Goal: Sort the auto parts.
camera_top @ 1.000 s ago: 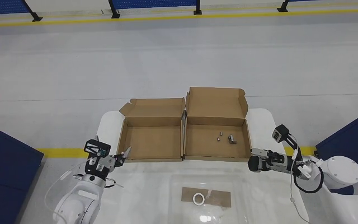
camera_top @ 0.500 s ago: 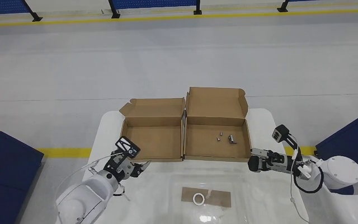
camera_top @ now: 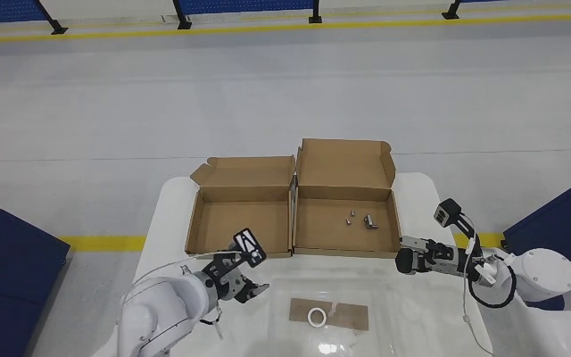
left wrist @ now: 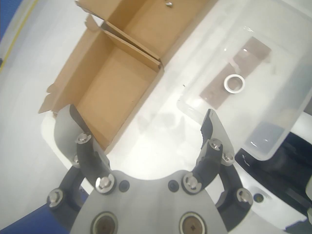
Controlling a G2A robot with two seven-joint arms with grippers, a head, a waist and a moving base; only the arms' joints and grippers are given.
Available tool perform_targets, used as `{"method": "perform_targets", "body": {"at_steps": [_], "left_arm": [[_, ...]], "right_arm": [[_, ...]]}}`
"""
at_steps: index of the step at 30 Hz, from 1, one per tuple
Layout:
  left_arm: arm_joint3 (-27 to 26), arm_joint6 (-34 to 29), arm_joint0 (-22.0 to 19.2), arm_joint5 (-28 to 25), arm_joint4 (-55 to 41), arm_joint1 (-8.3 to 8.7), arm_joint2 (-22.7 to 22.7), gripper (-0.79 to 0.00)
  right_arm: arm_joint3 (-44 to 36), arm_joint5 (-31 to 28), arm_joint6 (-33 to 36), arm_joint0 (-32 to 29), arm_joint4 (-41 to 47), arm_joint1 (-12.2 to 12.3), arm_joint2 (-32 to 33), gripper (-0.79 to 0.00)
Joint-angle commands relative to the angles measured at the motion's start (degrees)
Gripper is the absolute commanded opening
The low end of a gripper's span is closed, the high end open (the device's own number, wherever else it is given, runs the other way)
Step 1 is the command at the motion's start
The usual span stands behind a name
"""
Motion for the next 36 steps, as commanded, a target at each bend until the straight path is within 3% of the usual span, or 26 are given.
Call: {"method": "perform_targets", "body": {"at_steps": [1, 8, 11, 13, 17, 21, 25, 28, 36], "left_arm": [[0.2, -1.0, -0.5, -0.2, -0.2, -0.03, 0.6, 0.000], [0.2, -1.0, -0.4, -0.3, 0.1, -0.01, 0.7, 0.000], [-0.6, -6.6, -1.5, -0.4, 0.7, -0.06, 4.0, 0.000], [-0.3, -12.8, -4.4, 0.6, -3.2, -0.34, 6.8, 0.000], [1.3, -20.3, -13.9, 8.2, -8.9, -0.75, 15.4, 0.000], [4.6, -25.3, -23.2, 13.2, -16.6, -1.43, 23.1, 0.000], [10.1, -25.4, -29.9, 14.7, -23.1, -2.23, 28.9, 0.000], [14.7, -25.4, -33.4, 16.9, -26.4, -2.82, 33.8, 0.000], [14.7, -25.4, -33.4, 16.9, -26.4, -2.82, 33.8, 0.000]], "right_arm": [[0.0, 0.0, 0.0, 0.0, 0.0, 0.0, 0.0, 0.000], [0.0, 0.0, 0.0, 0.0, 0.0, 0.0, 0.0, 0.000], [0.0, 0.0, 0.0, 0.0, 0.0, 0.0, 0.0, 0.000], [0.0, 0.0, 0.0, 0.0, 0.0, 0.0, 0.0, 0.000], [0.0, 0.0, 0.0, 0.0, 0.0, 0.0, 0.0, 0.000], [0.0, 0.0, 0.0, 0.0, 0.0, 0.0, 0.0, 0.000], [0.0, 0.0, 0.0, 0.0, 0.0, 0.0, 0.0, 0.000], [0.0, 0.0, 0.0, 0.0, 0.0, 0.0, 0.0, 0.000], [0.0, 0.0, 0.0, 0.0, 0.0, 0.0, 0.0, 0.000]]}}
